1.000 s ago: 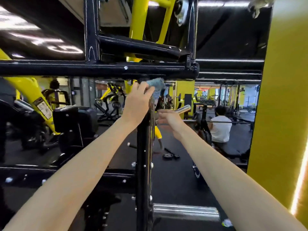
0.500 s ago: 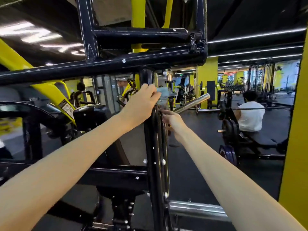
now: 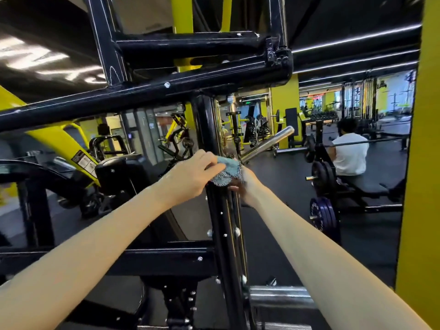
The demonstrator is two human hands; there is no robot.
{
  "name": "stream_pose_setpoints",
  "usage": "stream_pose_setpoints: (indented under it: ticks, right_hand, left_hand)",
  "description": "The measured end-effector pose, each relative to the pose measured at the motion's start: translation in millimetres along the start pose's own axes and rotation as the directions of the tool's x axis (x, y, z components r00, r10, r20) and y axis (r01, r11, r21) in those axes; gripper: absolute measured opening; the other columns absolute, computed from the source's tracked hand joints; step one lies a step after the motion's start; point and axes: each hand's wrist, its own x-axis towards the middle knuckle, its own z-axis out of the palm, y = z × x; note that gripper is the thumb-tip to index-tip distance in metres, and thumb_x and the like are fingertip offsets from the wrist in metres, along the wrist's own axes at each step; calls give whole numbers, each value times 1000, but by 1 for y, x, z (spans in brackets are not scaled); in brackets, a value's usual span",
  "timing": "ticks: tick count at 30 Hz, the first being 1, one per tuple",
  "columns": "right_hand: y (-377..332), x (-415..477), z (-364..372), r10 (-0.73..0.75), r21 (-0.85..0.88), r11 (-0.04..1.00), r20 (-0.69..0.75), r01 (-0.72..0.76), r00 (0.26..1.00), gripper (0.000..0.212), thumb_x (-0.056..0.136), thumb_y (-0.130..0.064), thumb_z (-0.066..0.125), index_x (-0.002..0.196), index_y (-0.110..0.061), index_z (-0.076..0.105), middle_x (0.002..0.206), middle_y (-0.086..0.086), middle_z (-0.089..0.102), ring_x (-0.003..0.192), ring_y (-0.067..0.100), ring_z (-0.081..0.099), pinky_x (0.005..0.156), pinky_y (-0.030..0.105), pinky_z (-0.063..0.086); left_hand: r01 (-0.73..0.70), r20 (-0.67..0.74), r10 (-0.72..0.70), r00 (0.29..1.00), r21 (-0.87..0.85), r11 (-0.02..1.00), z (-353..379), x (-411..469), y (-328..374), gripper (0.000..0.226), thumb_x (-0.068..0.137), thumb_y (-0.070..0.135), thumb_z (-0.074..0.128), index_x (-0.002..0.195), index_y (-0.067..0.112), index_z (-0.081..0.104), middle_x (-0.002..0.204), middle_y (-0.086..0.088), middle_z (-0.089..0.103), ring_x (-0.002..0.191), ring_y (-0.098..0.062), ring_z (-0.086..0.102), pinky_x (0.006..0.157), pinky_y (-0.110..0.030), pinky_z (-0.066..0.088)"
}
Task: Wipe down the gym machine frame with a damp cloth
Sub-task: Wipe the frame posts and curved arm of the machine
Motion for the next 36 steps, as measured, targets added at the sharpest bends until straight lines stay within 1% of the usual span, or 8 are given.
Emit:
stream_pose_setpoints:
  ticks: [6, 10, 13, 16, 20, 25, 31, 36]
  right_hand:
    - [5, -5, 6, 29, 5, 1000, -25, -28, 999, 36, 100, -44, 43, 85, -17, 61, 74, -1, 60, 65, 14, 54, 58, 25, 41]
    - [12, -11, 4, 23, 88, 996, 27, -26, 999, 48, 101, -46, 38, 119, -8, 60, 113, 10, 65, 103, 25, 60, 90, 37, 49]
    - [17, -20, -2, 32, 52, 998, -31, -30, 999, 45, 102, -48, 34, 107, -13, 60, 102, 3, 60, 92, 21, 59, 78, 35, 49]
    - [30, -25, -6, 95, -17, 995, -41, -95, 995, 48, 101, -53, 31, 89, -17, 60, 82, 2, 58, 67, 14, 52, 59, 26, 38]
    - [50, -27, -12, 99, -25, 995, 22, -99, 995, 51, 101, -55, 25, 100, -19, 60, 94, 1, 63, 84, 15, 60, 69, 29, 49]
    - [49, -30, -16, 134, 7, 991, 7, -134, 991, 68, 99, -60, 20, 128, -9, 55, 136, 11, 56, 123, 28, 53, 103, 40, 41]
    - [53, -25, -21, 128, 62, 990, 29, -129, 991, 68, 96, -64, 23, 117, -11, 60, 128, 14, 61, 104, 23, 61, 85, 33, 48]
    - [54, -23, -20, 136, -30, 990, 2, -136, 991, 64, 95, -66, 22, 110, -18, 62, 129, 8, 61, 116, 21, 59, 105, 40, 43]
  left_hand:
    - [379, -332, -406, 852, -144, 914, -6, 36, -7, 34, 89, 5, 42, 112, -8, 65, 93, -22, 54, 88, -22, 43, 74, -28, 44]
    - [279, -194, -311, 931, -176, 944, 38, -32, 48, 33, 100, 22, 43, 109, 1, 66, 97, 0, 51, 83, -9, 46, 68, -34, 51]
    - [77, -122, -98, 988, -169, 983, 41, -46, 50, 32, 90, 5, 44, 112, -4, 66, 101, -6, 41, 84, -22, 44, 52, -37, 54]
    - [194, -257, -239, 937, -188, 963, 29, -20, 25, 32, 90, 1, 44, 112, -8, 65, 103, -6, 38, 90, -24, 44, 74, -36, 50]
    - [326, -250, -413, 876, -325, 888, 52, -36, 63, 23, 90, 4, 51, 111, 0, 61, 100, -3, 39, 85, -21, 46, 70, -34, 48]
    - [51, -107, -78, 991, -236, 970, 79, -91, 104, 24, 89, 4, 51, 107, -2, 65, 99, -8, 46, 79, -20, 44, 55, -31, 52]
    - [357, -282, -450, 847, -325, 876, 72, -53, 87, 41, 105, 16, 34, 106, -9, 66, 103, -5, 42, 86, -19, 47, 71, -27, 48]
    - [89, -167, -122, 978, -196, 977, 84, -78, 107, 22, 86, -6, 48, 106, -2, 56, 101, -11, 44, 77, -25, 42, 63, -36, 46]
